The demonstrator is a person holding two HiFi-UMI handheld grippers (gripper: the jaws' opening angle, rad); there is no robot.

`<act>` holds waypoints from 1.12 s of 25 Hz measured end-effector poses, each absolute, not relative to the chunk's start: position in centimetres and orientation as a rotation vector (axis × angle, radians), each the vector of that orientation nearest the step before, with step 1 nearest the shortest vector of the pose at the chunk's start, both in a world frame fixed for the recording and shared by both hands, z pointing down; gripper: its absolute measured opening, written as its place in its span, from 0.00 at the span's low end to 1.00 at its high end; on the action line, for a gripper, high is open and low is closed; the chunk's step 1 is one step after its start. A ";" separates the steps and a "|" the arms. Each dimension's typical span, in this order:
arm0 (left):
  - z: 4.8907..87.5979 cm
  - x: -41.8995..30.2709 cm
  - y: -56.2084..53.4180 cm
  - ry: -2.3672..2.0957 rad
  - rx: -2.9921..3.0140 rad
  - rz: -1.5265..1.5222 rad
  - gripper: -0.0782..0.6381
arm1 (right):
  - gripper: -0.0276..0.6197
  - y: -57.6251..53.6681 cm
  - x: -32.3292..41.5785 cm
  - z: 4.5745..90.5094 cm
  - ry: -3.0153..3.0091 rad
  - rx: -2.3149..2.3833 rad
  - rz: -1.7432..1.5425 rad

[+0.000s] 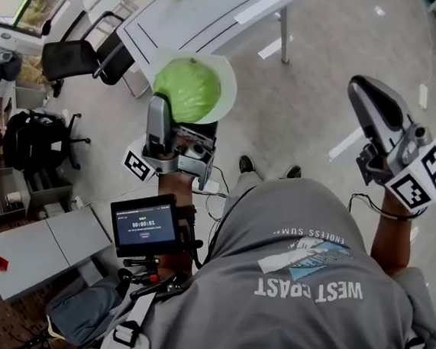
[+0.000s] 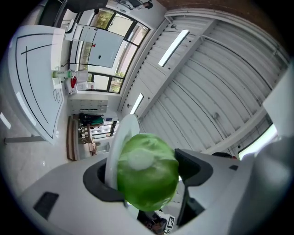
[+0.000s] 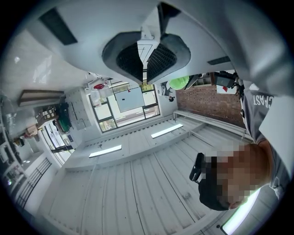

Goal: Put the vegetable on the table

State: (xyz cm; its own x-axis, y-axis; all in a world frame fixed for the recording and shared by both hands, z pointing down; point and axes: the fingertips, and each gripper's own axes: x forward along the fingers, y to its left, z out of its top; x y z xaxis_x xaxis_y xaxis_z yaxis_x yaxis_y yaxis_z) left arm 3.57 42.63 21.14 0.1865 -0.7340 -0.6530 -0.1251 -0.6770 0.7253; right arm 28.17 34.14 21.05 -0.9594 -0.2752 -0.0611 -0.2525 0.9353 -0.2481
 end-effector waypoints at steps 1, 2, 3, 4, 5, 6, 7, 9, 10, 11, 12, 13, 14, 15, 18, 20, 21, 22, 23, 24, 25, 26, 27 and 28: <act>21.2 3.3 42.3 -0.792 1.945 -1.516 0.60 | 0.06 34.0 28.0 21.1 2.994 -0.426 -0.366; 21.2 3.0 41.9 -0.780 1.947 -1.511 0.60 | 0.06 33.9 27.8 21.1 2.989 -0.442 -0.368; 21.1 2.6 41.6 -0.765 1.952 -1.507 0.60 | 0.06 33.9 27.5 21.0 2.985 -0.458 -0.367; 21.0 2.1 41.3 -0.750 1.955 -1.504 0.60 | 0.06 33.8 27.1 21.0 2.985 -0.473 -0.365; 20.9 1.6 41.1 -0.736 1.955 -1.503 0.60 | 0.06 33.8 26.6 21.0 2.986 -0.489 -0.361; 20.9 1.0 40.9 -0.725 1.952 -1.502 0.60 | 0.06 33.8 26.0 20.9 2.987 -0.505 -0.358; 20.9 0.4 40.8 -0.715 1.949 -1.498 0.60 | 0.06 33.9 25.5 20.9 2.985 -0.520 -0.358; 21.1 -0.9 40.5 -0.698 1.954 -1.482 0.60 | 0.06 33.8 24.2 20.9 2.977 -0.548 -0.361; 21.2 -1.7 40.2 -0.690 1.960 -1.474 0.60 | 0.06 33.7 23.2 21.0 2.975 -0.562 -0.360; 21.3 -2.7 40.0 -0.683 1.963 -1.469 0.60 | 0.06 33.5 22.1 21.0 2.975 -0.571 -0.357; 21.4 -3.8 39.7 -0.678 1.965 -1.467 0.60 | 0.06 33.4 21.0 20.9 2.974 -0.574 -0.352; 21.6 -4.7 39.5 -0.676 1.968 -1.462 0.60 | 0.06 33.4 19.9 20.9 2.973 -0.574 -0.347; 21.9 -5.4 39.3 -0.676 1.973 -1.453 0.60 | 0.06 33.4 19.0 21.0 2.971 -0.575 -0.342; 22.3 -5.7 39.3 -0.679 1.982 -1.440 0.60 | 0.06 33.6 18.5 21.2 2.970 -0.578 -0.338; 23.2 -6.5 39.5 -0.672 2.005 -1.409 0.60 | 0.06 34.0 17.2 21.9 2.965 -0.597 -0.327; 22.8 -8.4 39.3 -0.655 2.004 -1.409 0.60 | 0.06 34.0 15.1 21.3 2.963 -0.607 -0.323; 22.5 -9.6 39.1 -0.649 2.003 -1.409 0.60 | 0.06 33.9 13.9 21.0 2.965 -0.611 -0.323; 22.2 -10.5 38.9 -0.645 2.004 -1.408 0.60 | 0.06 33.7 12.9 20.7 2.968 -0.614 -0.325; 22.1 -11.3 38.6 -0.644 2.006 -1.406 0.60 | 0.06 33.6 12.1 20.5 2.971 -0.616 -0.329; 22.1 -11.8 38.2 -0.645 2.003 -1.406 0.60 | 0.06 33.3 11.5 20.6 2.975 -0.618 -0.334; 22.3 -12.2 37.7 -0.645 1.996 -1.408 0.60 | 0.06 32.9 11.1 20.7 2.980 -0.620 -0.340; 22.6 -12.5 37.2 -0.646 1.986 -1.410 0.60 | 0.06 32.4 10.8 21.0 2.985 -0.622 -0.346; 22.9 -12.7 36.7 -0.648 1.975 -1.410 0.60 | 0.06 31.9 10.7 21.2 2.990 -0.625 -0.352; 23.2 -12.8 36.2 -0.651 1.969 -1.408 0.60 | 0.06 31.2 10.5 21.4 2.993 -0.626 -0.357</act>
State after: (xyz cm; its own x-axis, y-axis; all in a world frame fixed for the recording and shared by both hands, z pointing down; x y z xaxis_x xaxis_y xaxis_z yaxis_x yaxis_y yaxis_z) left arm -12.77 36.15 23.20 0.3086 -0.7013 -0.6425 -0.0351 -0.6835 0.7291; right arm 10.54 31.25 21.35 -0.9154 -0.4022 -0.0139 -0.3877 0.8905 -0.2380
